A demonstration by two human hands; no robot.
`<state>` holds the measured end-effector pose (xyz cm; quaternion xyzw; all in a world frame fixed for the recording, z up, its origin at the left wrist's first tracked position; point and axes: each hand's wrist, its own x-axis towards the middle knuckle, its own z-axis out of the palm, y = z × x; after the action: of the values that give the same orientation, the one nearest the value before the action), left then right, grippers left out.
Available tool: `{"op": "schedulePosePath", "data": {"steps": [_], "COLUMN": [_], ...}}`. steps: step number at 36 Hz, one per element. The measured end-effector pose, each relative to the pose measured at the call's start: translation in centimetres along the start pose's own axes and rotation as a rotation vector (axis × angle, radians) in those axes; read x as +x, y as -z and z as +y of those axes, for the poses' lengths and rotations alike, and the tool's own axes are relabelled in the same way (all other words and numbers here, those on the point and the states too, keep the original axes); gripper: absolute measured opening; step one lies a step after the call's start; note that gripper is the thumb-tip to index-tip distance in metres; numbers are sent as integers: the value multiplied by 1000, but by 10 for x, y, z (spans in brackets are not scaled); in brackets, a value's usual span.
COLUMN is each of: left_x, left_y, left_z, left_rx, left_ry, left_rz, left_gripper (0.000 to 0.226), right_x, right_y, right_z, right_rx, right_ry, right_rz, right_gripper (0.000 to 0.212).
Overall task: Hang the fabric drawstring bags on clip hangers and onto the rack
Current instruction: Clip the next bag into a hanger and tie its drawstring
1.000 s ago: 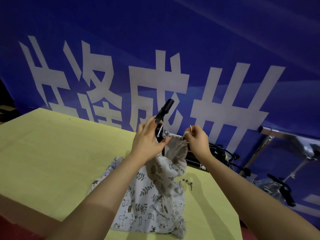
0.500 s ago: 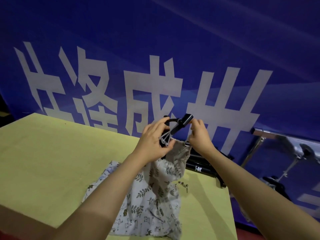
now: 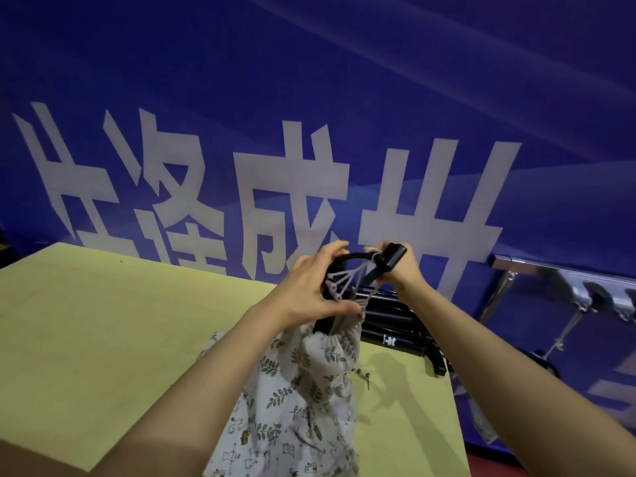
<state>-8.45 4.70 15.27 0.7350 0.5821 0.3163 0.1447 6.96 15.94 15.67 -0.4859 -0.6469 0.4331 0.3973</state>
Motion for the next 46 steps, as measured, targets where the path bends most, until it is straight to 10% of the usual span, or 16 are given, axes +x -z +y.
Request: {"op": "schedulePosePath", "data": {"steps": [11, 23, 29, 34, 46], "left_x": [10, 17, 26, 41, 53], "left_y": [-17, 13, 25, 30, 48], "left_z": [-11, -5, -6, 9, 30], "left_rx": [134, 187, -132, 256, 52], "left_ry": [59, 139, 208, 188, 139], "left_rz": [36, -206, -6, 46, 139], "left_gripper": [32, 77, 12, 30, 24], "right_x": [3, 13, 17, 11, 1], "right_y": [0, -3, -5, -11, -5], "right_z": [-35, -67, -78, -86, -134], "right_rx": [149, 57, 0, -46, 111], "right_ry": [73, 229, 333, 421, 590], "right_rz": [-52, -82, -84, -151, -174], "right_gripper": [34, 42, 39, 32, 28]}}
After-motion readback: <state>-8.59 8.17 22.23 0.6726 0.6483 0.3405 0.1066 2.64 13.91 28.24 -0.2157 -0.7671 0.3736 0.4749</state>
